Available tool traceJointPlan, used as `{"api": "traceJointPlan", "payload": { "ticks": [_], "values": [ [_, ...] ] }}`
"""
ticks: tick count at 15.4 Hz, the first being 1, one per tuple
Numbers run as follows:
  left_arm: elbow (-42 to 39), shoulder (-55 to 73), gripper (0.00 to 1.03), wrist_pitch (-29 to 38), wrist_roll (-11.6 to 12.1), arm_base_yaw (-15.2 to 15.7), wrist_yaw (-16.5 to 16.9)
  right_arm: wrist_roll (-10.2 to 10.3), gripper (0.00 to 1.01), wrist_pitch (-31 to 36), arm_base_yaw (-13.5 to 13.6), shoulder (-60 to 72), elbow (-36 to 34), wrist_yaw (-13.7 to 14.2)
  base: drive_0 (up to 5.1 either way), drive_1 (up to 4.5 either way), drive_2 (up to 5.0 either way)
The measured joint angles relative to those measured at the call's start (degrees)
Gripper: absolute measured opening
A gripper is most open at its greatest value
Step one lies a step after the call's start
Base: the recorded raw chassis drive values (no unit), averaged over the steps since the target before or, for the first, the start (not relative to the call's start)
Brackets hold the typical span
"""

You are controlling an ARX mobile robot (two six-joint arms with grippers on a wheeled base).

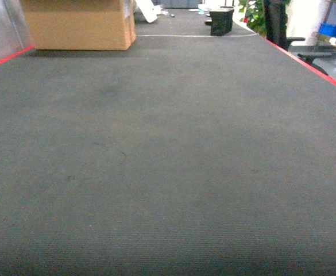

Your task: Sort blue parts and orange caps into right shelf containers

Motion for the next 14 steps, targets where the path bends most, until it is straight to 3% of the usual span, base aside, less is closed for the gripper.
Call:
{"api": "traceJointPlan", "payload": {
  "ticks": [14],
  "values": [
    [0.0, 0.0, 0.42, 0.0, 0.0, 0.0, 0.1, 0.0, 0.45, 0.0, 0.0, 0.0, 0.0, 0.0, -1.6, -1.59, -1.6]
  ]
}}
